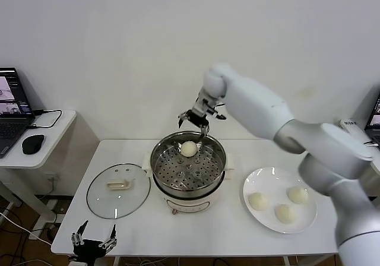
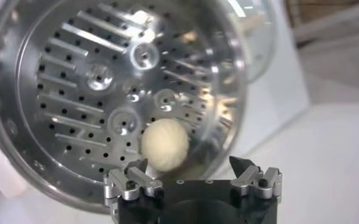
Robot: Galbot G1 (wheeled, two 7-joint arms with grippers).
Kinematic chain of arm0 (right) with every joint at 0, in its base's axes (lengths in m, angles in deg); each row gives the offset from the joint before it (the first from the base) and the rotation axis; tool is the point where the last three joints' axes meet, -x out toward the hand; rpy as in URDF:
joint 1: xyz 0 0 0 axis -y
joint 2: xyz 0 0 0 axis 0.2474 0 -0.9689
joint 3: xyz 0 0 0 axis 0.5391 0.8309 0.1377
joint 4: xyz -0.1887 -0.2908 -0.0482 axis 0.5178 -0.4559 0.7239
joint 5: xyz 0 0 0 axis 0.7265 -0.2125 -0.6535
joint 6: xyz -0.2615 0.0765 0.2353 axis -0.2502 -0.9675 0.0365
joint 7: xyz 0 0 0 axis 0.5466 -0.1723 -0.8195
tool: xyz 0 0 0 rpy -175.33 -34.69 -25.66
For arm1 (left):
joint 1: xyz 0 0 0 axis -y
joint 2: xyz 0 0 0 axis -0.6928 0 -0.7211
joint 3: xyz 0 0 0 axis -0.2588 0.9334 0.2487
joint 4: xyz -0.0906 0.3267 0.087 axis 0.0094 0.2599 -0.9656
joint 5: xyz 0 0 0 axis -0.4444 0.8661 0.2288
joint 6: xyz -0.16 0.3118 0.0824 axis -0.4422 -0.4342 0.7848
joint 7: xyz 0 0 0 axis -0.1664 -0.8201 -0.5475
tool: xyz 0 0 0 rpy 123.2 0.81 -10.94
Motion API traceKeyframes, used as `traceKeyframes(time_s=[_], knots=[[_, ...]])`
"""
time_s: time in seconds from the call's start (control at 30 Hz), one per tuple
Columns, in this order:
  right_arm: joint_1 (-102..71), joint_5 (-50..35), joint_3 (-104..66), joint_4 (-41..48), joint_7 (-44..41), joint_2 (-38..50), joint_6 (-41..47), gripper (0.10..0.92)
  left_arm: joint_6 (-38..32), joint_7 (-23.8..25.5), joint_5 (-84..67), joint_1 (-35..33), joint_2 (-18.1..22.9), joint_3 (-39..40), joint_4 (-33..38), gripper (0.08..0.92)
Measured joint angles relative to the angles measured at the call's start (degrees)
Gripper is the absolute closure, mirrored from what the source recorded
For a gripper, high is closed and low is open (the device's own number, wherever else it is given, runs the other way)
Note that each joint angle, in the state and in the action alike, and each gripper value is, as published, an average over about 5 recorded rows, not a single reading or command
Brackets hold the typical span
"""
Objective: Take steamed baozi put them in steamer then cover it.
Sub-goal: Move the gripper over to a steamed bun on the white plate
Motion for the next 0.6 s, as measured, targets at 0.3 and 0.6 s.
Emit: traceKeyframes(time_s=[0.3,0.6], knots=[[0.0,-6.5,0.4,-12.8,-0.6,15.9,20.5,0.203,0.5,1.1,-0.8,-0.6,-1.1,0.8,2.7,0.177],[-8.6,-5.8,-3.7,-23.9,-1.7,29.0,33.3,0.203,0.6,1.2,-1.1,-2.0,-1.7,1.5,4.7,0.177]])
